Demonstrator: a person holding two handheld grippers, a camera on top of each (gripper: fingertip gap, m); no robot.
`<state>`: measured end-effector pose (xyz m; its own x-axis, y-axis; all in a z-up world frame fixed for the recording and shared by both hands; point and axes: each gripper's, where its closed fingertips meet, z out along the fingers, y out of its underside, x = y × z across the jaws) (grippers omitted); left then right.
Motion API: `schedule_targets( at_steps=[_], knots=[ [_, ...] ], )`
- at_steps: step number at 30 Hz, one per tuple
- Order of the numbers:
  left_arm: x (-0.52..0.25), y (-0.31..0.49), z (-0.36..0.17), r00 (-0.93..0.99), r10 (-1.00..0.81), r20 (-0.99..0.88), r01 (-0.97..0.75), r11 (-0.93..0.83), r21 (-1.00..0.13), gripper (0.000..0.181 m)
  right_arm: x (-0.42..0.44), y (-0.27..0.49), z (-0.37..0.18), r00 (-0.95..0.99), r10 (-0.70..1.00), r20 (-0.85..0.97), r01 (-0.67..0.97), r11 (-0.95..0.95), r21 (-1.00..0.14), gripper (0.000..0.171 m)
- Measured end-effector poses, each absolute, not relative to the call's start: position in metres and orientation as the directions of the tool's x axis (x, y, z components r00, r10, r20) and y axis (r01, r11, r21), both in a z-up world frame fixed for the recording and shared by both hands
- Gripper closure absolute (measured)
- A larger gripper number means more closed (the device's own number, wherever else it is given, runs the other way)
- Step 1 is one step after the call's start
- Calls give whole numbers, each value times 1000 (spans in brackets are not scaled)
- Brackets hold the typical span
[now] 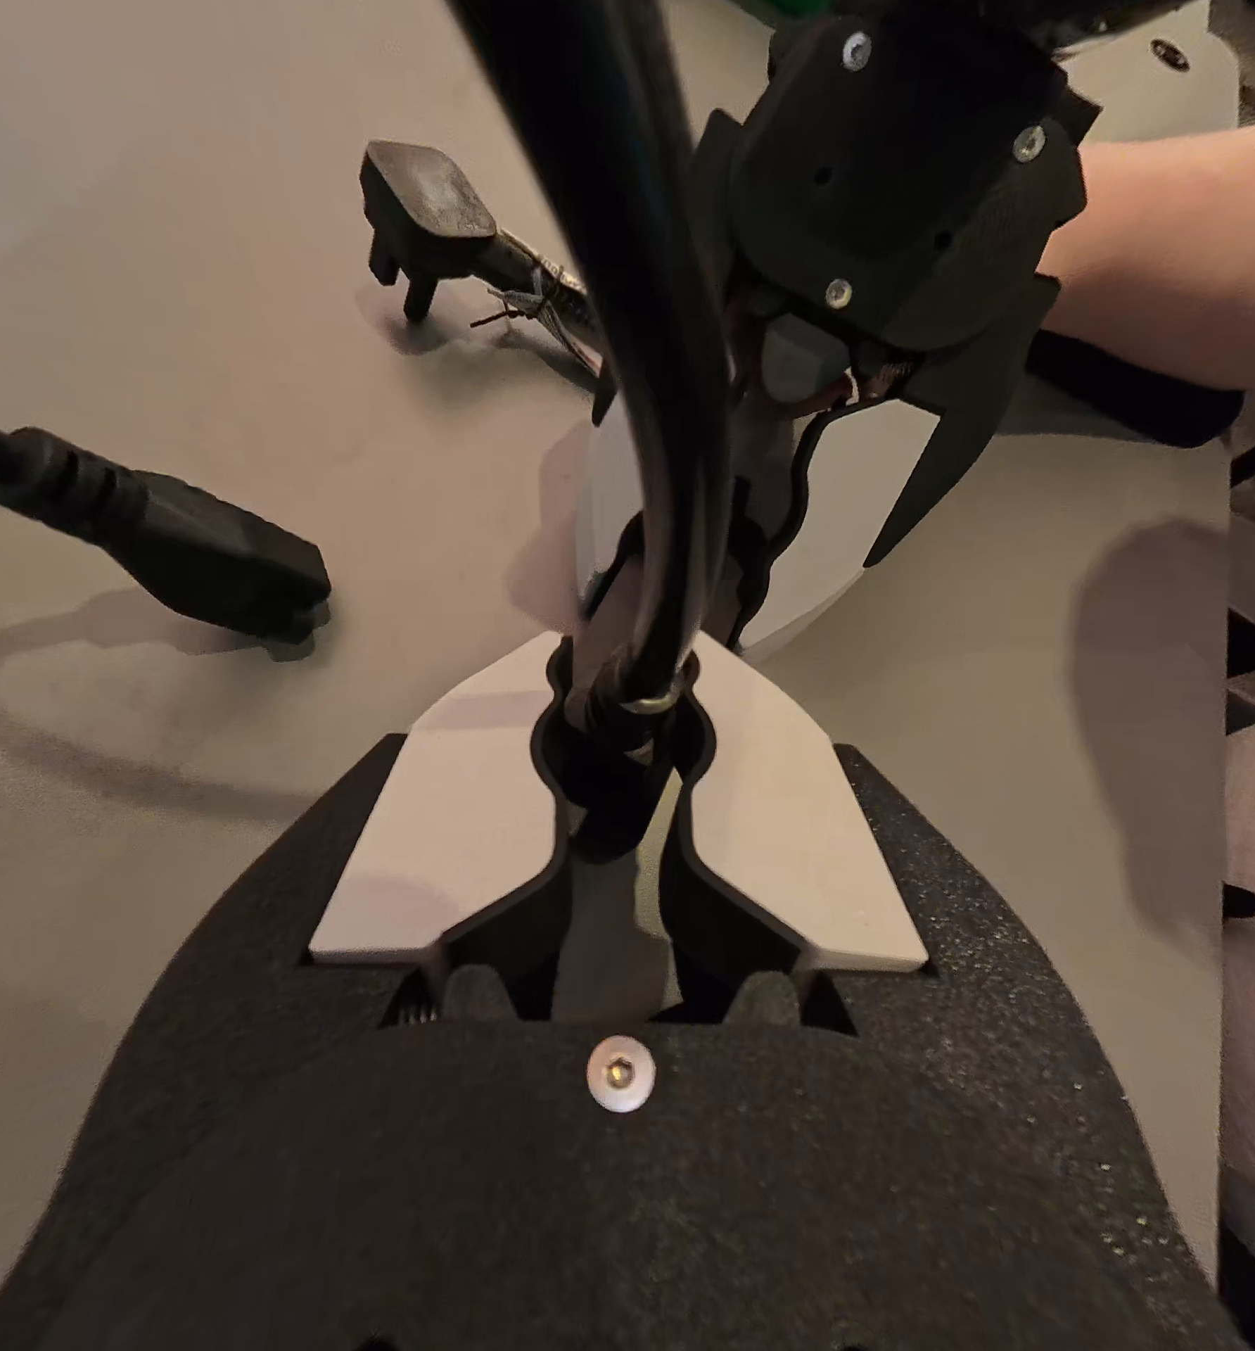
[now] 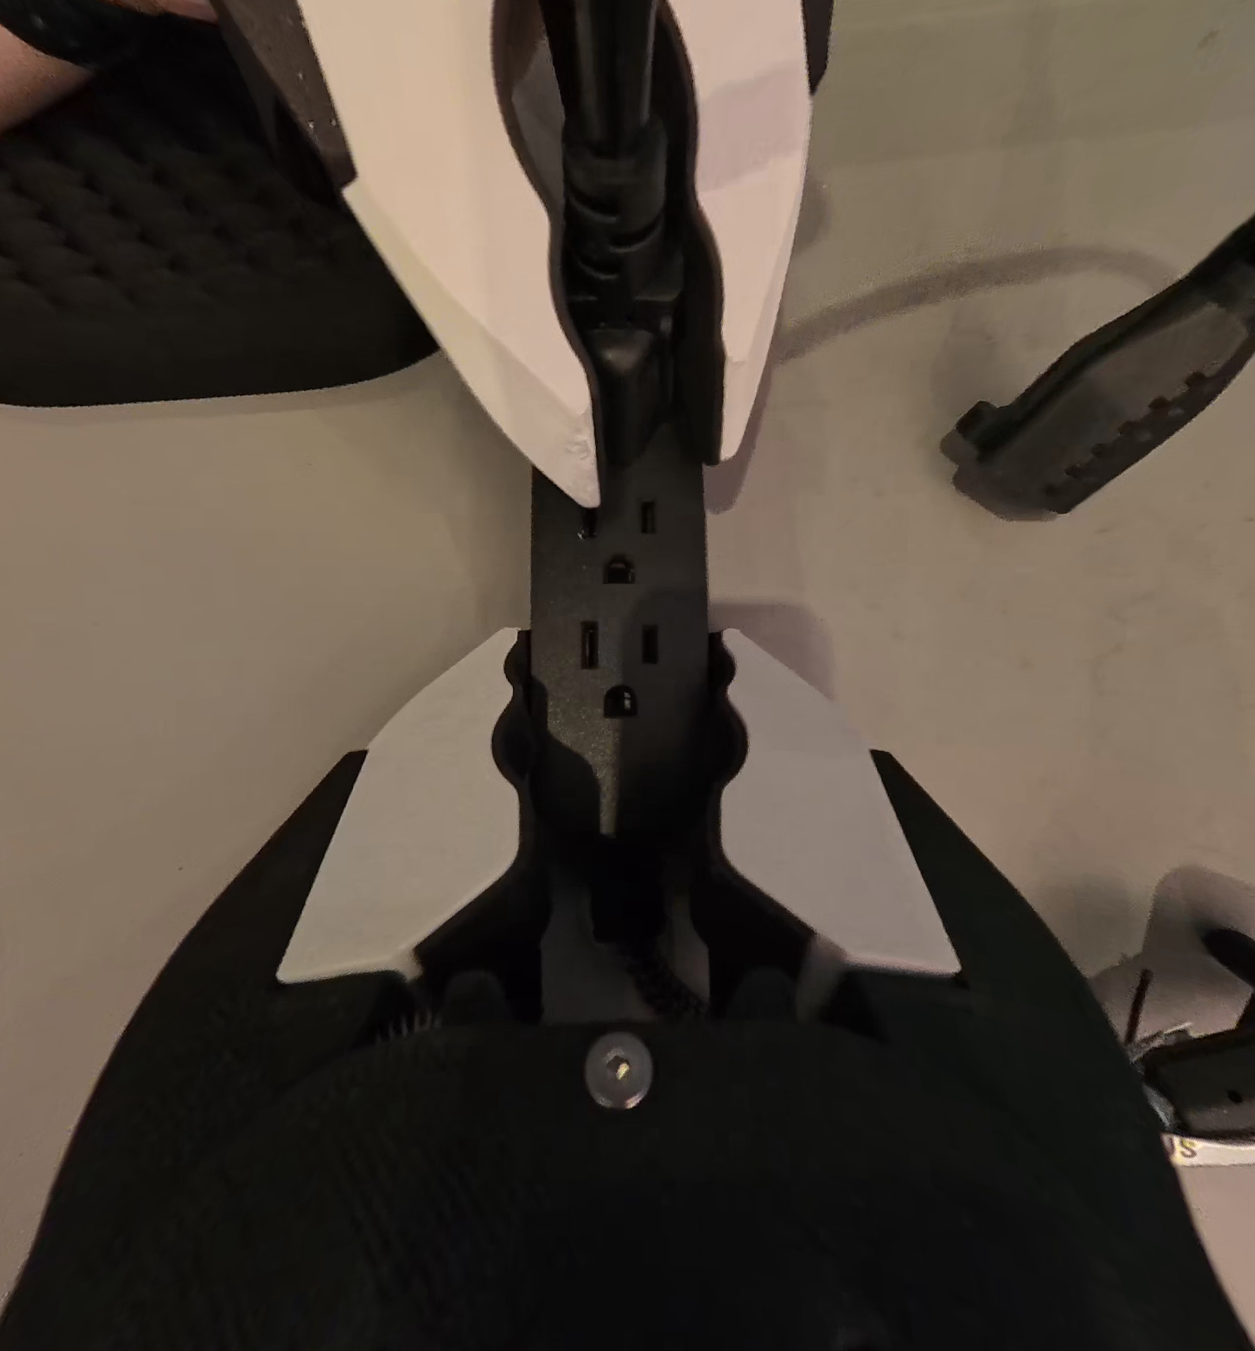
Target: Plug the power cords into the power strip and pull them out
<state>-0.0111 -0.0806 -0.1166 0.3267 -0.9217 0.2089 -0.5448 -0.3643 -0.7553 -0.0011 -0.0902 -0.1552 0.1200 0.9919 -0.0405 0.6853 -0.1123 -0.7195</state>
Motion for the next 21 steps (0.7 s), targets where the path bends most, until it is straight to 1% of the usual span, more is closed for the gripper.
schedule_targets(
  at_steps=[2,4,9,12,13,15,16,18,21],
  knots=[
    [-12,-81,-118,318,-930,184,-568,-342,-749,157,-1,-90,-156,122,992,-11,707,-95,-700,124],
    [-14,-84,-121,281,-954,99,-624,-261,-736,157,-1,-90,-157,117,993,29,729,-65,-681,124],
    [-18,-91,-124,189,-980,-61,-705,-92,-703,158,-1,-92,-157,117,992,-44,708,-114,-697,122],
    [-18,-93,-124,176,-981,-78,-703,-70,-708,158,0,-93,-158,96,994,-46,705,-101,-702,122],
    [-16,-91,-123,204,-978,-33,-674,-116,-729,158,0,-92,-157,93,995,-38,703,-93,-705,123],
    [-12,-85,-117,273,-954,122,-578,-264,-772,158,0,-91,-156,70,998,0,691,-49,-722,124],
    [-11,-83,-116,294,-935,197,-536,-332,-776,158,0,-91,-156,48,999,26,687,-14,-726,124],
    [-11,-80,-115,309,-892,331,-464,-445,-766,157,0,-91,-156,35,997,62,700,20,-714,123],
    [-12,-77,-115,325,-846,423,-414,-529,-741,156,-1,-91,-156,47,997,69,701,16,-713,123]
  ],
)
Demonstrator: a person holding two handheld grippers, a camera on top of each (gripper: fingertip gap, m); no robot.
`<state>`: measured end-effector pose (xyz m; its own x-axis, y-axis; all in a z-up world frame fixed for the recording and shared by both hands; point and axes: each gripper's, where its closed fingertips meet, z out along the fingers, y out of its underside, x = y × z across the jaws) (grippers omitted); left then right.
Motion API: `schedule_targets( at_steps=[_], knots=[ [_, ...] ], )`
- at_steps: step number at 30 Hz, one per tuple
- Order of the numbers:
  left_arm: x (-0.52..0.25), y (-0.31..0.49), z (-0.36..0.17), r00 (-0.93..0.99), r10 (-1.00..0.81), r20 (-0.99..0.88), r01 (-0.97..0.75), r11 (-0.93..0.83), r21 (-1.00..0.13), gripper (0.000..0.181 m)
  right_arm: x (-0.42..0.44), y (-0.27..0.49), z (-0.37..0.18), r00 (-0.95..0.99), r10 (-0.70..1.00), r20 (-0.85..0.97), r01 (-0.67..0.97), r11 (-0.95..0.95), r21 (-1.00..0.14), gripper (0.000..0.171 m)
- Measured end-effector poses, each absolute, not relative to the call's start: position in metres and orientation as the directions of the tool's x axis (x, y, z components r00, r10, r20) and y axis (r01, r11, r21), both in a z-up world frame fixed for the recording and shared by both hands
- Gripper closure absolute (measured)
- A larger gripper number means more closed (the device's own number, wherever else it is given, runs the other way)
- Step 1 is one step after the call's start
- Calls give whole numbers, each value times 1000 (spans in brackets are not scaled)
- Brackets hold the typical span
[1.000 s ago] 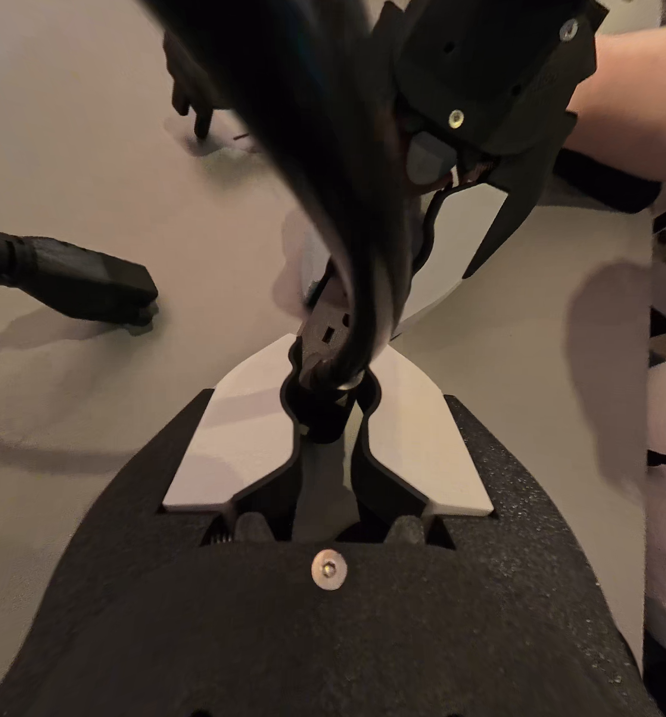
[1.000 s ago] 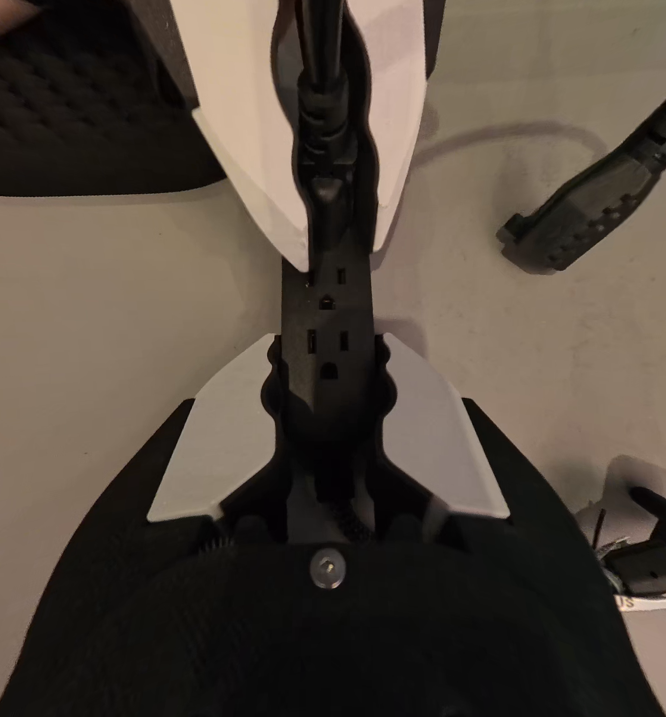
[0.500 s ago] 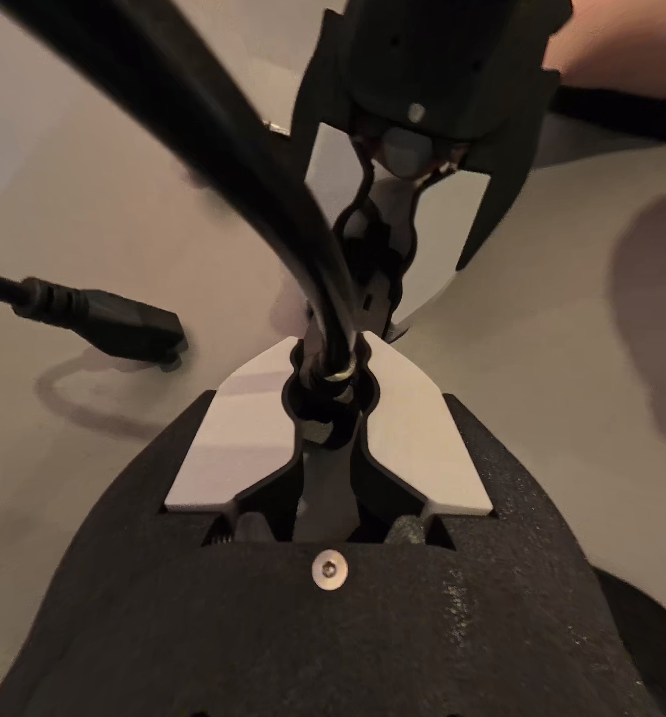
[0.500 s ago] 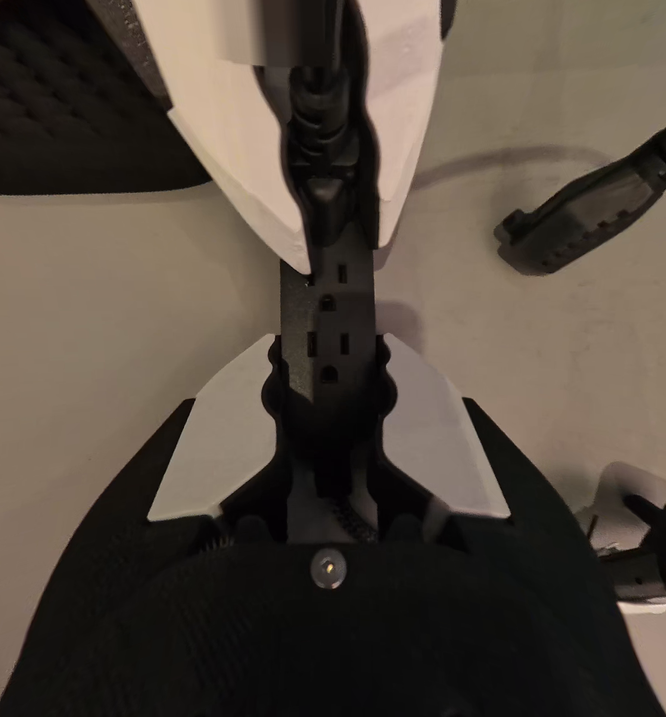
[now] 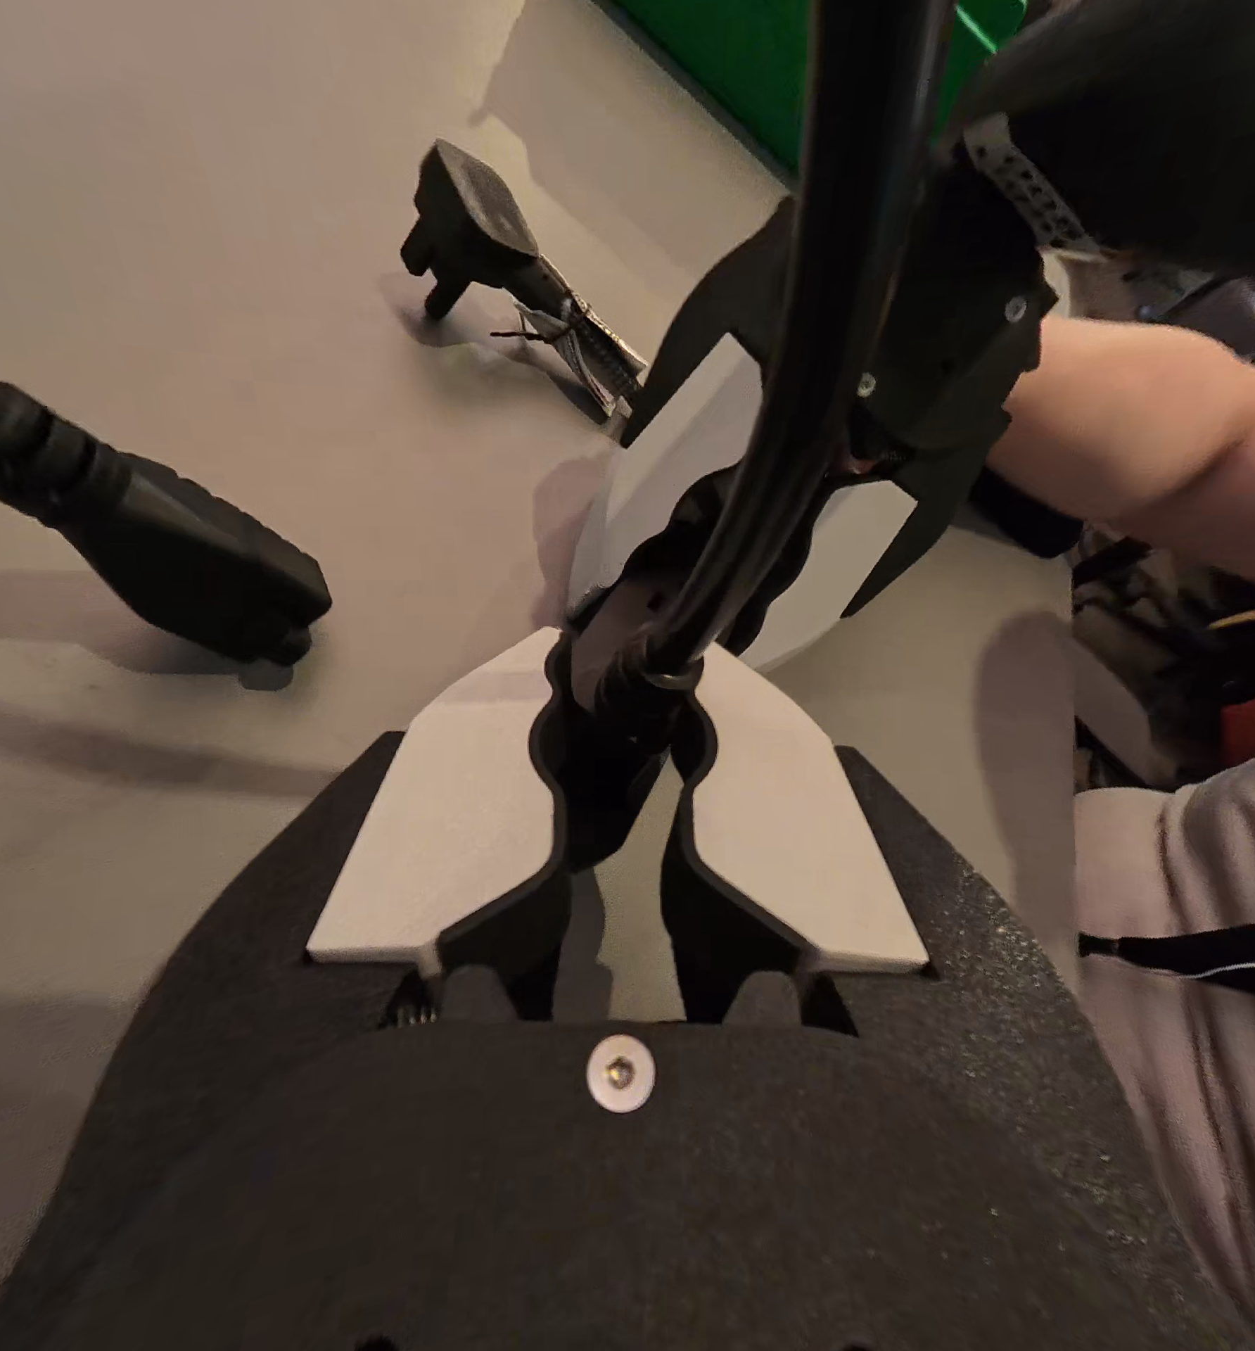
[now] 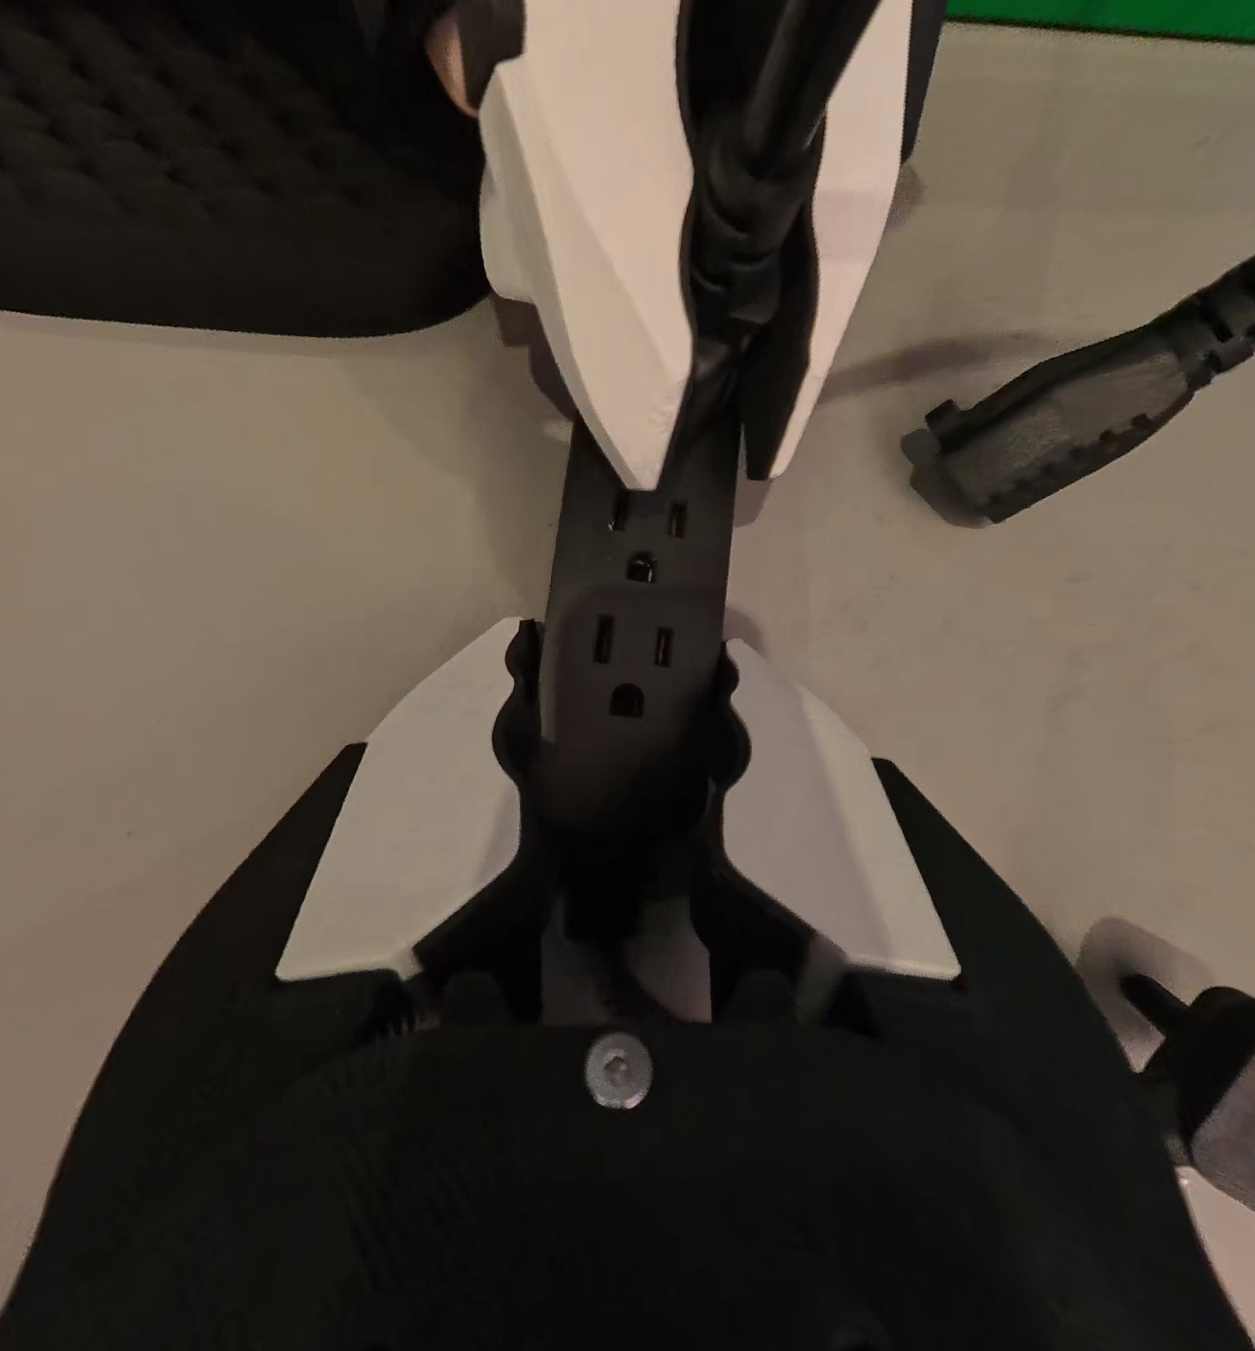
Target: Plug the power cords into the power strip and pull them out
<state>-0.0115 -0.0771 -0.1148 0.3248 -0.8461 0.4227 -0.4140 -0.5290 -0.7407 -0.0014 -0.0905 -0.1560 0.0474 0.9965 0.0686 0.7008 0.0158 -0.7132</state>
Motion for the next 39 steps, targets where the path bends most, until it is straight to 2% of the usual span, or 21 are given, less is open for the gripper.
schedule_targets(
  at_steps=[5,6,7,9,16,18,22,23,25,31,34,36,39],
  knots=[
    [-13,-73,-114,333,-839,430,-398,-538,-743,157,-4,-89,-154,117,992,-43,671,-111,-733,123],
    [-12,-76,-114,309,-885,348,-447,-458,-768,158,-4,-88,-155,124,991,-50,677,-121,-726,124],
    [-14,-79,-117,272,-943,191,-541,-314,-780,158,-3,-88,-156,129,991,-45,684,-121,-719,124],
    [-16,-81,-119,213,-971,-109,-673,-65,-737,159,-2,-88,-157,126,991,-38,696,-115,-709,123],
    [-15,-84,-116,135,-933,-334,-731,134,-669,158,-1,-90,-157,101,993,-64,700,-117,-704,122],
    [-14,-84,-115,157,-938,-308,-718,106,-688,159,-1,-91,-156,99,993,-66,697,-117,-707,122],
    [-7,-76,-106,303,-948,101,-498,-248,-831,159,-2,-91,-153,84,992,-93,669,-125,-733,124],
    [-5,-75,-103,317,-915,249,-428,-372,-823,159,-2,-92,-151,72,992,-105,654,-127,-746,124],
    [-7,-72,-107,329,-846,420,-359,-524,-773,159,-2,-91,-152,59,995,-78,667,-97,-739,124],
    [-9,-70,-106,334,-799,501,-317,-595,-738,160,-1,-91,-153,54,998,-40,669,-66,-740,123],
    [-9,-71,-106,317,-834,452,-342,-545,-766,160,-2,-90,-153,79,995,-62,669,-99,-736,123],
    [-9,-75,-108,293,-916,272,-446,-383,-809,161,-1,-89,-154,103,993,-56,679,-111,-725,123],
    [-10,-82,-111,228,-972,-49,-609,-104,-786,161,1,-88,-157,113,993,-45,697,-112,-709,124]
  ],
)
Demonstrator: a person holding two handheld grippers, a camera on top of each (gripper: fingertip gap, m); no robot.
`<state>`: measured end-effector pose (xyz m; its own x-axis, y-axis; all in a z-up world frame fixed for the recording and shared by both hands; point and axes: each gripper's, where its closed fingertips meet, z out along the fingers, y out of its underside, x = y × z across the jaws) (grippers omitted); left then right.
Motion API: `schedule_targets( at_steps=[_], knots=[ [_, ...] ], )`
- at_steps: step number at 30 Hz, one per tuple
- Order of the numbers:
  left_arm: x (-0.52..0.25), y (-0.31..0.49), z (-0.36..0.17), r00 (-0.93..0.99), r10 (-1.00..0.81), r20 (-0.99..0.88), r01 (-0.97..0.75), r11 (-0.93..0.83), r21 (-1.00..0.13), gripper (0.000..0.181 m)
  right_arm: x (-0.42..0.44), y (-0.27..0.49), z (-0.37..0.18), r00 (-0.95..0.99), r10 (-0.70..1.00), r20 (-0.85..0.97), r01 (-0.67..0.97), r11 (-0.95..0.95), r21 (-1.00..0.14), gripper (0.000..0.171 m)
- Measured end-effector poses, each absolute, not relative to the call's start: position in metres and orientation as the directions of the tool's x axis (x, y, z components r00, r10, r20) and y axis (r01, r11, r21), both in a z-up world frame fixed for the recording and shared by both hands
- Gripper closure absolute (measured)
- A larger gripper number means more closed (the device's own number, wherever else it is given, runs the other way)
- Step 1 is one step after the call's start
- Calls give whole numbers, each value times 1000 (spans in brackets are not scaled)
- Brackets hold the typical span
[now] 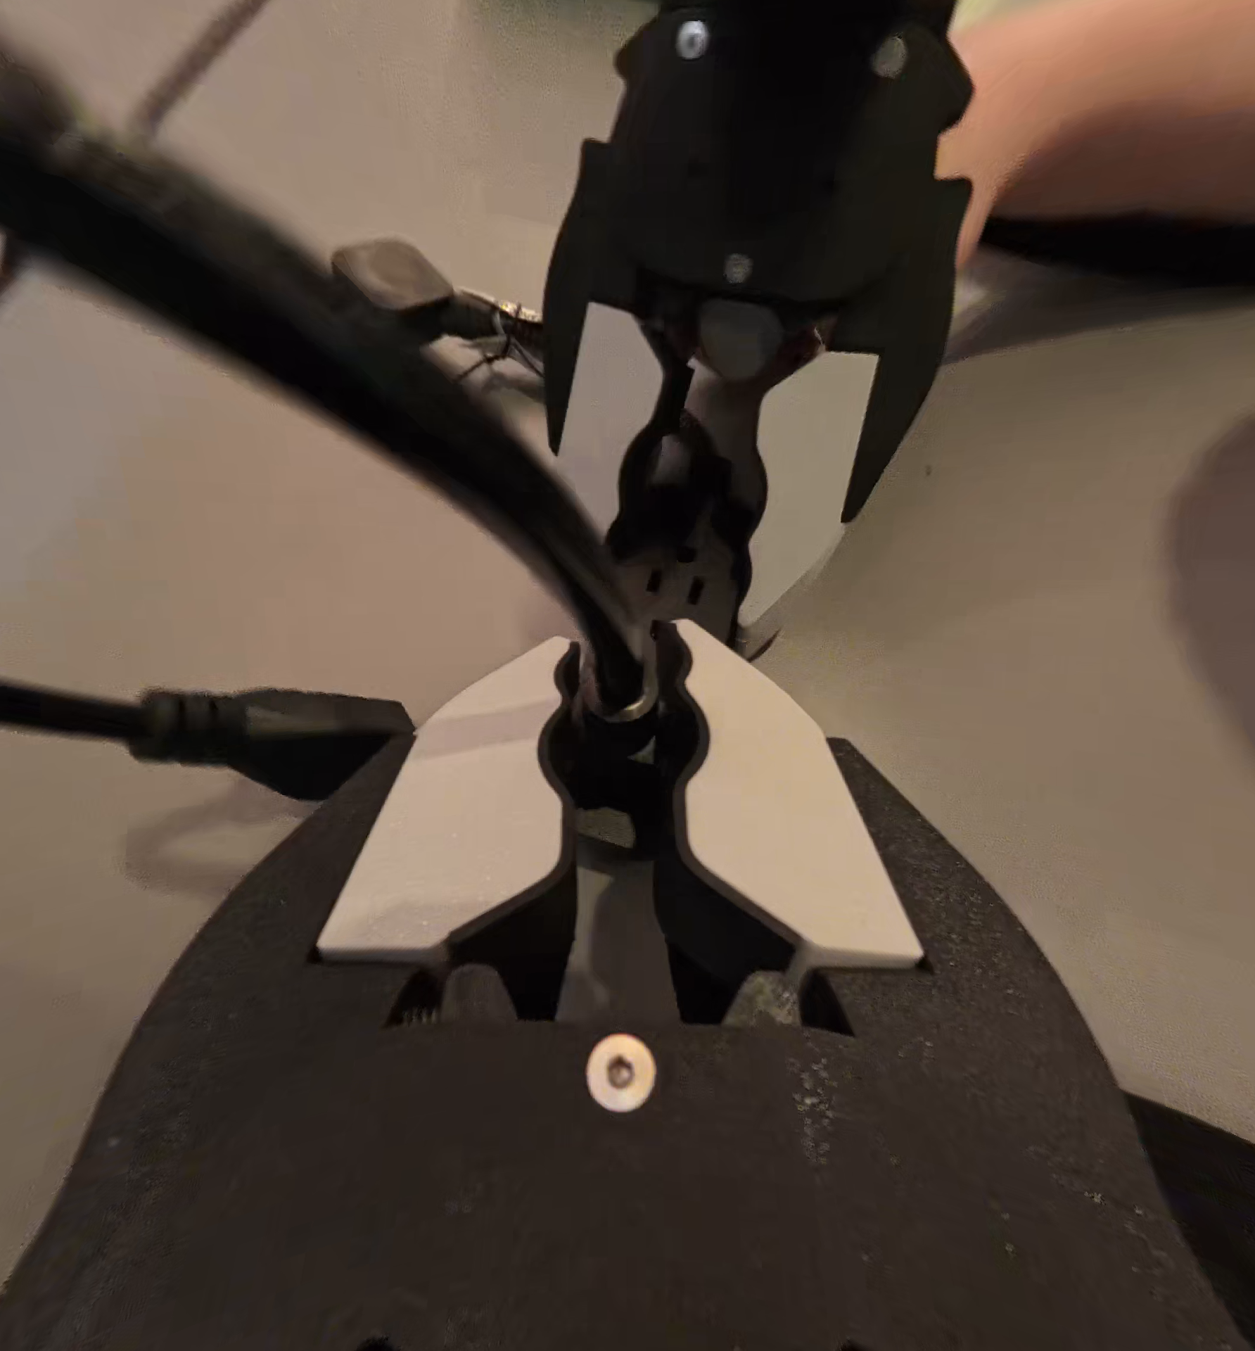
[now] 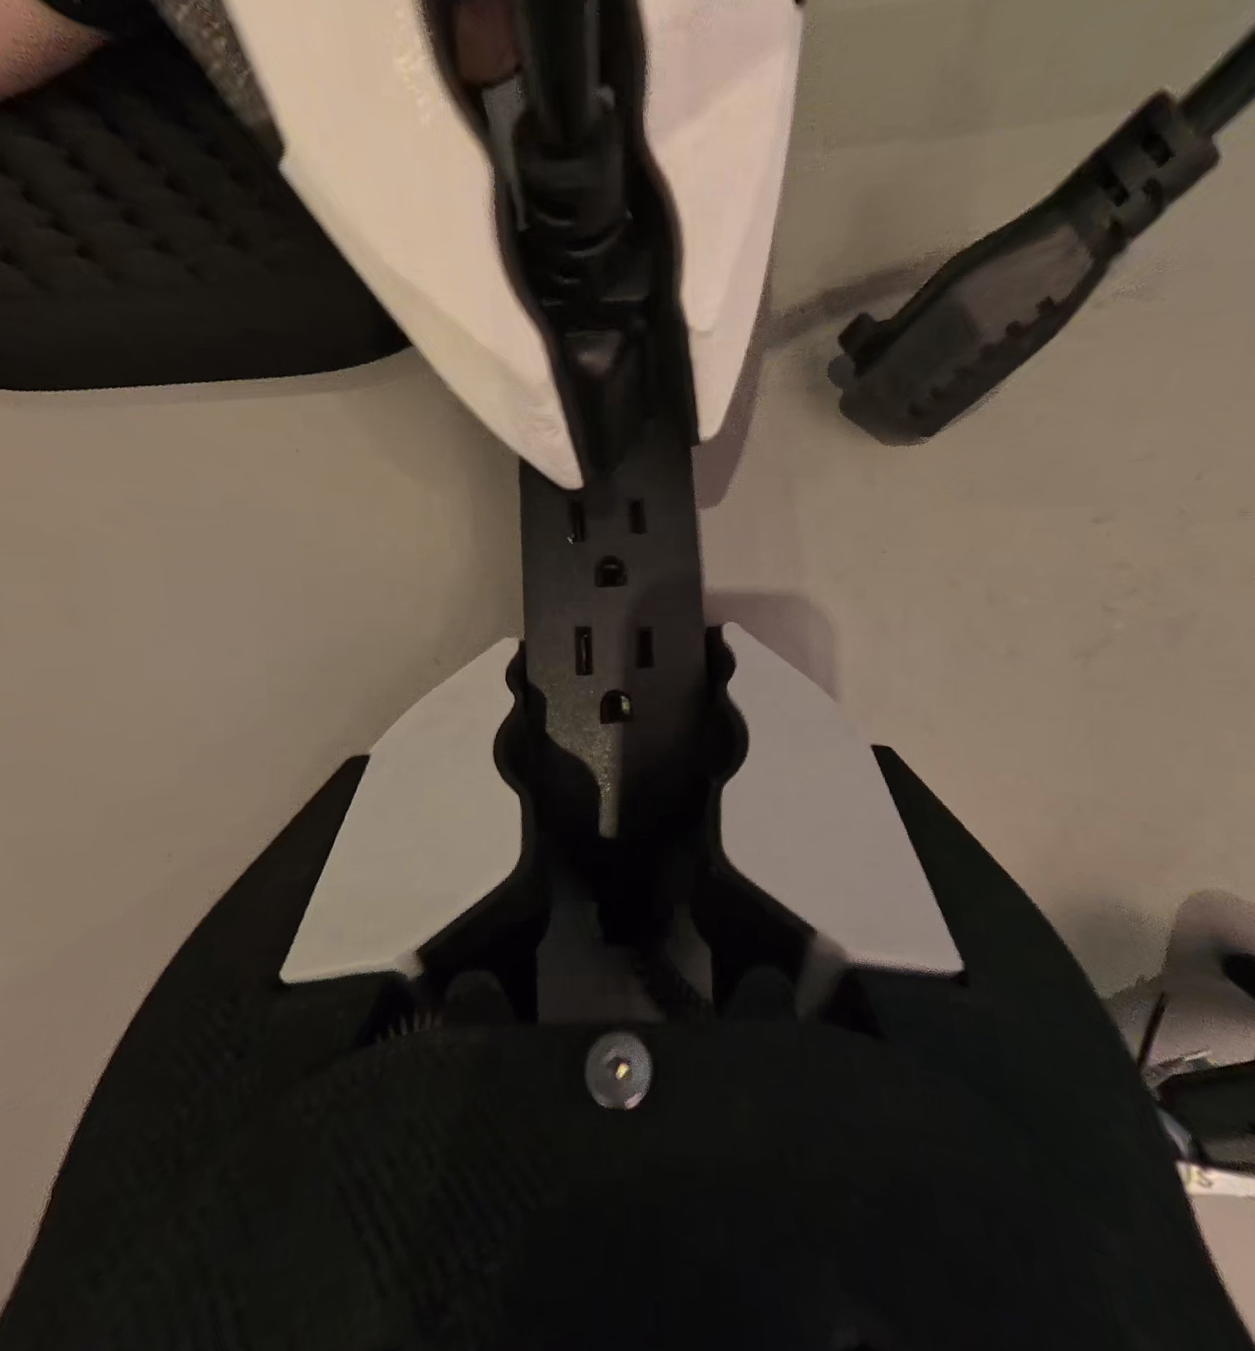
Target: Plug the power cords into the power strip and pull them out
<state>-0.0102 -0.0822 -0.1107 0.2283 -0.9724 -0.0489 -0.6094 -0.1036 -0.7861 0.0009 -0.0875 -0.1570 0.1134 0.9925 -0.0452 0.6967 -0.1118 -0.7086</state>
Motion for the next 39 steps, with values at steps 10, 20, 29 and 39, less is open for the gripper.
schedule_targets(
  at_steps=[10,20,29,39],
  knots=[
    [-7,-73,-104,337,-932,136,-486,-296,-822,164,0,-90,-156,69,997,-24,685,-65,-726,123],
    [-16,-72,-112,348,-921,174,-497,-339,-799,164,0,-88,-154,104,993,-59,670,-114,-733,123],
    [-17,-79,-115,314,-937,154,-550,-311,-775,163,0,-90,-157,77,997,7,691,-48,-721,122],
    [-9,-75,-110,315,-947,69,-605,-256,-754,165,-2,-89,-156,87,996,10,682,-52,-730,125]
  ],
)
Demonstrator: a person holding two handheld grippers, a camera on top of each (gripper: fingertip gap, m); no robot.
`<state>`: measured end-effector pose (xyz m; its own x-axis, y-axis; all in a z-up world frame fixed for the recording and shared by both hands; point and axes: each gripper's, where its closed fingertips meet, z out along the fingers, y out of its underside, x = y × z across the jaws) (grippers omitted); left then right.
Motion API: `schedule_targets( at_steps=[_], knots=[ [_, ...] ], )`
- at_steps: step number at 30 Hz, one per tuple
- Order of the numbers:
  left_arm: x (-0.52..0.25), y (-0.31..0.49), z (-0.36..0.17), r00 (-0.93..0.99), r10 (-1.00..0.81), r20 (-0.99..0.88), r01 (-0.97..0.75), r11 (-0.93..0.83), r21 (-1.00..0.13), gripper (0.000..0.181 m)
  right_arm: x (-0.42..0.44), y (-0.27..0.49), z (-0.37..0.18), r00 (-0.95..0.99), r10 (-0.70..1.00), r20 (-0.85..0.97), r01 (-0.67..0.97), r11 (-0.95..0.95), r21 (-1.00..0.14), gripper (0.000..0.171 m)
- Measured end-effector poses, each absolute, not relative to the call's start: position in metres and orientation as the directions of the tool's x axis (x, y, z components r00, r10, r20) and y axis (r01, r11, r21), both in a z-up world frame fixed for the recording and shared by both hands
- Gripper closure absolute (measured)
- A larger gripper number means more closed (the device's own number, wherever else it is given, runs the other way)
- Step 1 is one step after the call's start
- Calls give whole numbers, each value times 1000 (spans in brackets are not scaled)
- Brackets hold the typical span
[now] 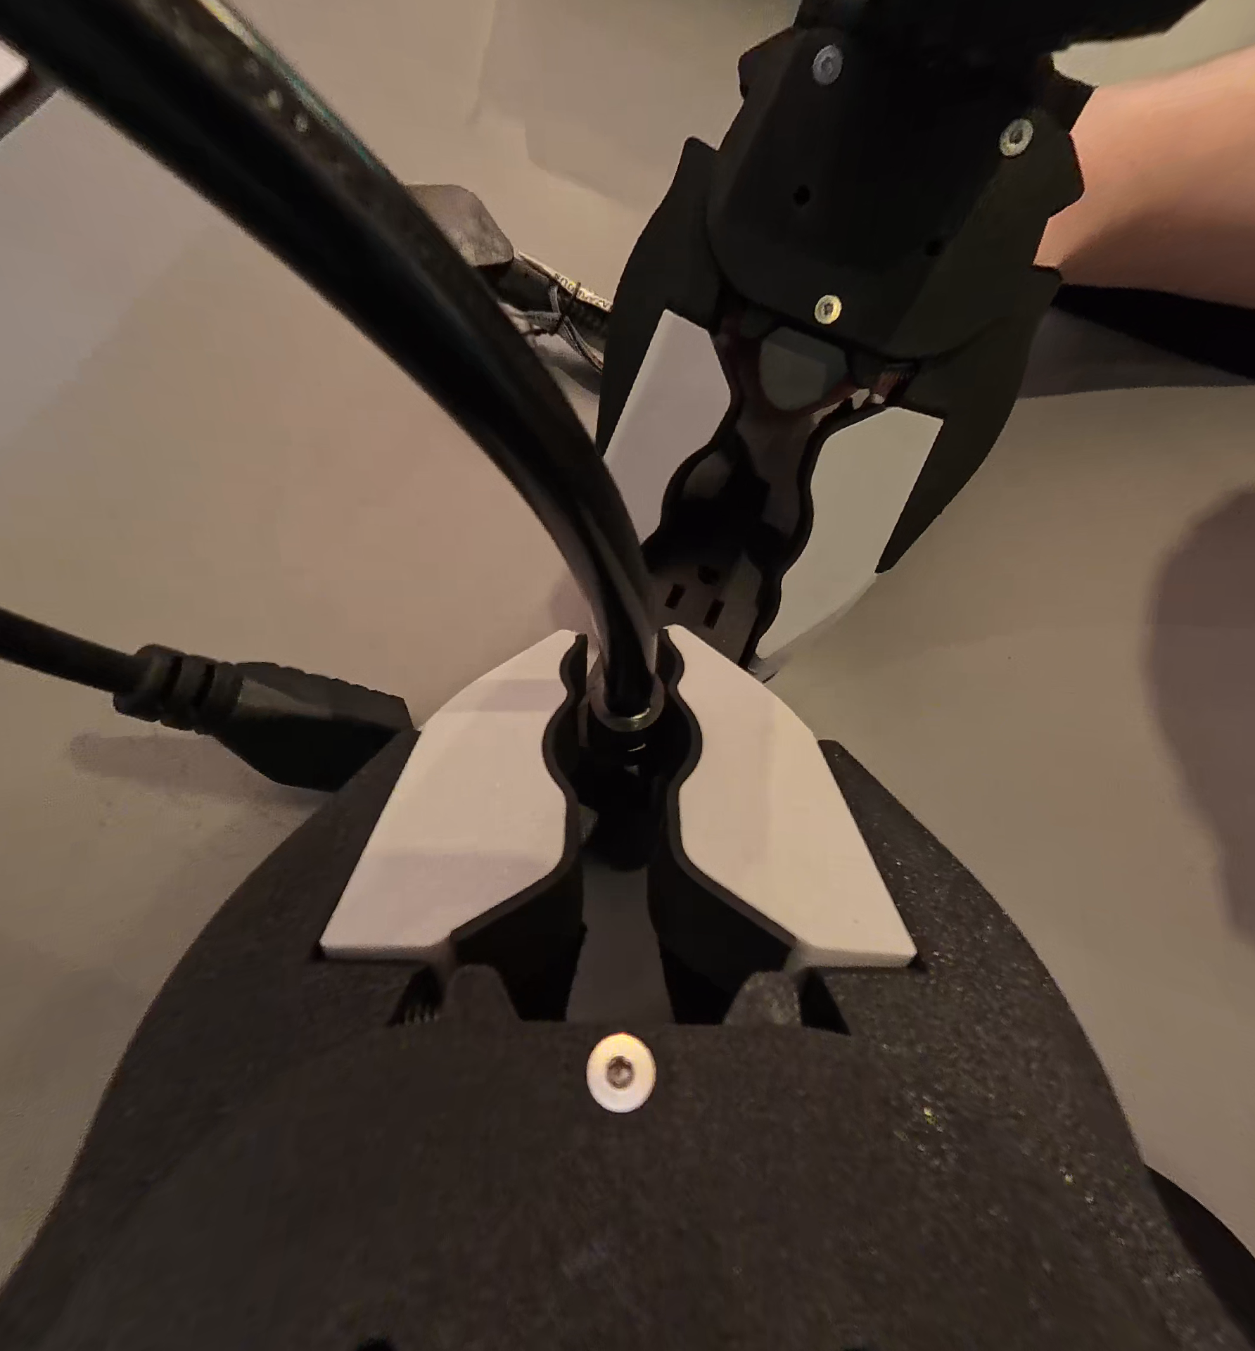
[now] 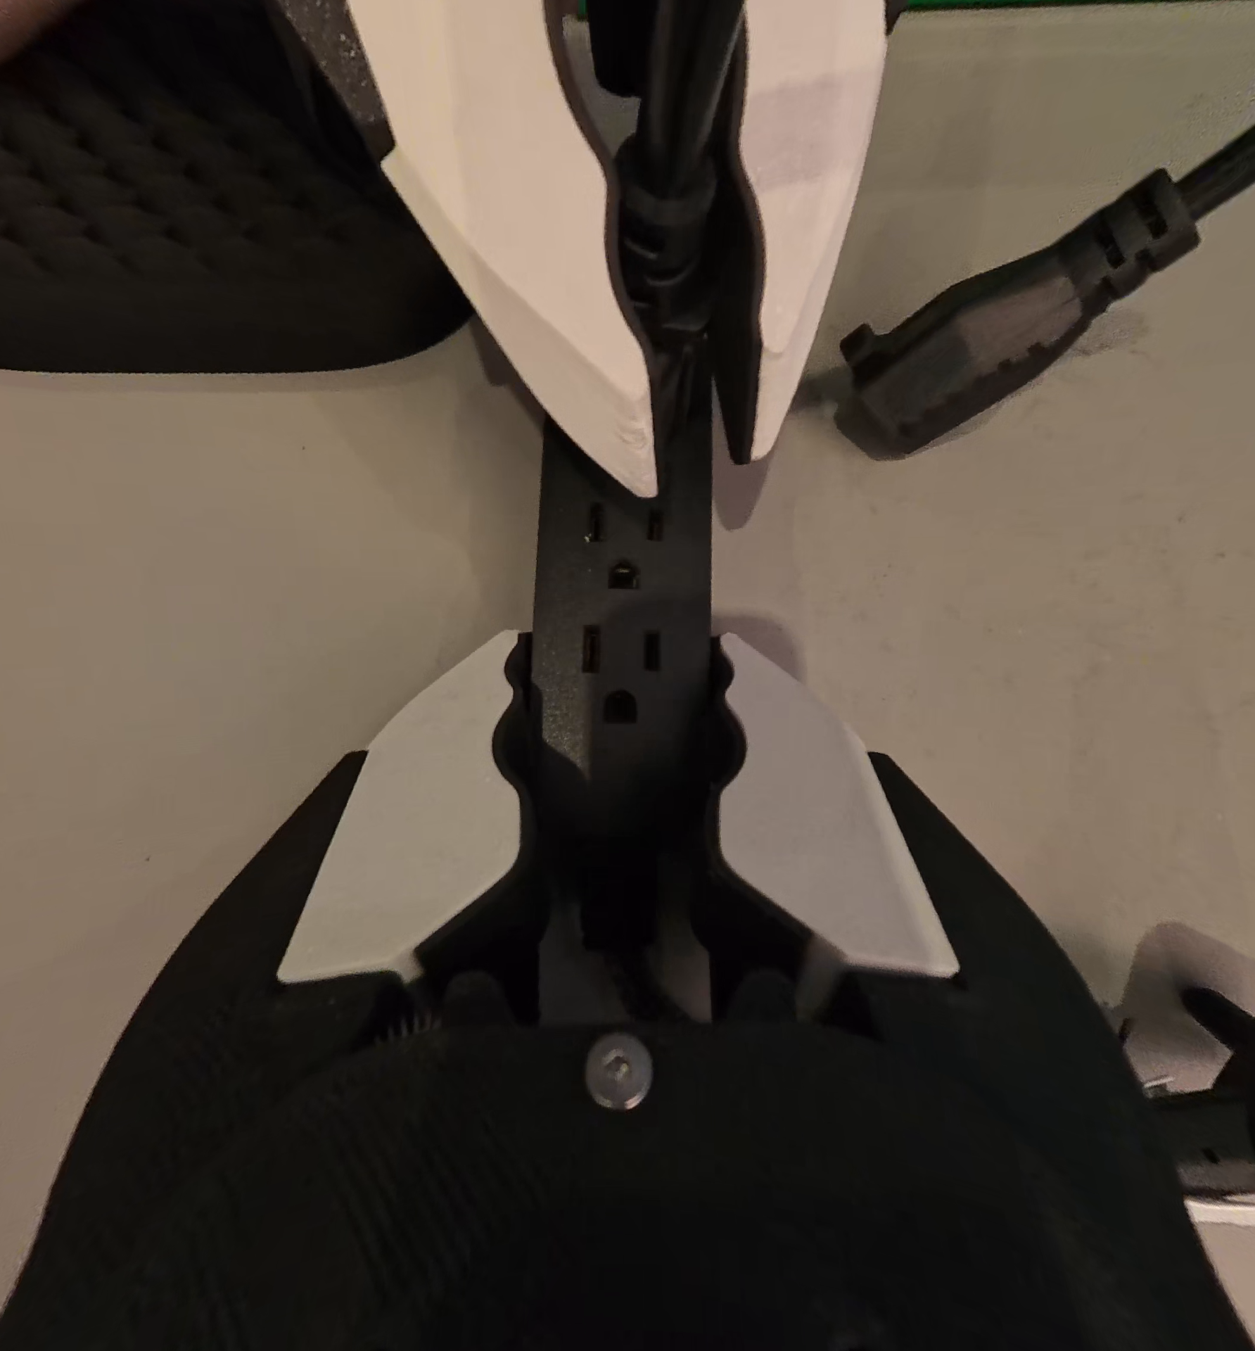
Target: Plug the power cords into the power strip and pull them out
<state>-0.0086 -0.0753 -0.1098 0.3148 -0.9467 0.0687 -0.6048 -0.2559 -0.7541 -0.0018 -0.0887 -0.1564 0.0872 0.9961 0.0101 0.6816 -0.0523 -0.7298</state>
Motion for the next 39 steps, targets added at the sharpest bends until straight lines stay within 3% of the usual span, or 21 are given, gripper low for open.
schedule_targets(
  at_steps=[11,20,24,26,34,39],
  knots=[
    [-19,-73,-112,352,-917,187,-519,-357,-777,164,-2,-89,-155,85,996,-19,670,-71,-739,123],
    [-14,-78,-113,320,-930,181,-536,-335,-775,164,-4,-95,-152,52,998,-35,638,-60,-767,125],
    [-13,-81,-114,292,-940,177,-545,-315,-777,164,-17,-99,-142,29,999,27,597,4,-802,117],
    [-14,-81,-113,291,-937,193,-535,-327,-779,164,-18,-95,-141,27,998,54,591,27,-806,126],
    [-14,-81,-114,285,-941,183,-543,-316,-778,164,-26,-99,-128,59,998,13,527,-20,-849,127],
    [-14,-82,-114,277,-944,176,-547,-306,-779,164,-22,-97,-116,77,997,29,467,-10,-884,156]
  ],
)
